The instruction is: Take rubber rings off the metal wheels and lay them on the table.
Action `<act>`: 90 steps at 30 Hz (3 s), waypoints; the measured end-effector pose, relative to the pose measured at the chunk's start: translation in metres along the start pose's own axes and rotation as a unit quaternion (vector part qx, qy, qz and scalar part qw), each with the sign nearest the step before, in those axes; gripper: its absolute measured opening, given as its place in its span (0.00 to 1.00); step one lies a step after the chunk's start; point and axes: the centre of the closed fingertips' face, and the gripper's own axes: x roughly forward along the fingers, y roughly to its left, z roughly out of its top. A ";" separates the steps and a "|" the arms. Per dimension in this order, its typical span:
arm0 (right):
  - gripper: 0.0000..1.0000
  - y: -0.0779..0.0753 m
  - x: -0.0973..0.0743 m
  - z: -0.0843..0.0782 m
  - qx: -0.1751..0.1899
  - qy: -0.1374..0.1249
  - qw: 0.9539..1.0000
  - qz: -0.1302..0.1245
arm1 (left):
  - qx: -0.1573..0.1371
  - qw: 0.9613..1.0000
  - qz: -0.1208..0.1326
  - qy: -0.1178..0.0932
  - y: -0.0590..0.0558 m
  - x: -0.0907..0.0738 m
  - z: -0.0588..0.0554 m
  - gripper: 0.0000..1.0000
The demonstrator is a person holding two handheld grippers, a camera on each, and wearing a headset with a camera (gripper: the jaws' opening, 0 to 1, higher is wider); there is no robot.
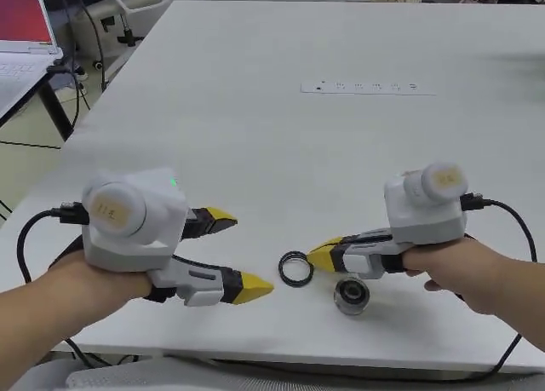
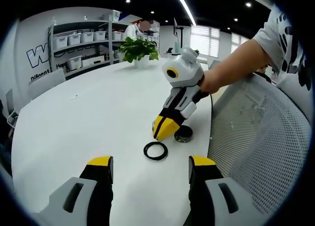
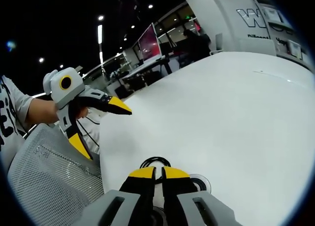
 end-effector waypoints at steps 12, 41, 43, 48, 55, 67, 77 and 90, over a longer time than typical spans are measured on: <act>0.05 0.001 -0.015 0.007 0.000 -0.014 1.000 -0.007 | 0.002 1.000 -0.002 0.000 -0.002 0.001 0.004 0.60; 0.21 0.011 -0.075 0.020 -0.056 -0.041 0.997 -0.028 | 0.014 1.000 -0.003 -0.016 -0.017 -0.003 0.032 0.61; 0.24 0.013 -0.080 0.020 -0.061 -0.043 0.997 -0.029 | 0.016 1.000 -0.003 -0.017 -0.016 -0.003 0.034 0.62; 0.29 0.013 -0.094 0.018 -0.082 -0.042 0.995 -0.040 | 0.017 1.000 -0.002 -0.020 -0.019 -0.005 0.039 0.62; 0.38 0.014 -0.111 0.011 -0.100 -0.040 0.993 -0.050 | 0.017 0.999 -0.001 -0.027 -0.024 -0.007 0.045 0.64; 0.52 0.016 -0.129 0.002 -0.131 -0.034 0.989 -0.057 | 0.028 0.999 0.005 -0.029 -0.030 -0.011 0.050 0.70; 0.63 0.013 -0.140 -0.010 -0.140 -0.029 0.987 -0.067 | 0.014 0.999 0.010 -0.038 -0.030 -0.019 0.051 0.72; 0.73 0.017 -0.151 -0.027 -0.148 -0.020 0.985 -0.081 | 0.010 0.999 0.008 -0.031 -0.032 -0.022 0.042 0.77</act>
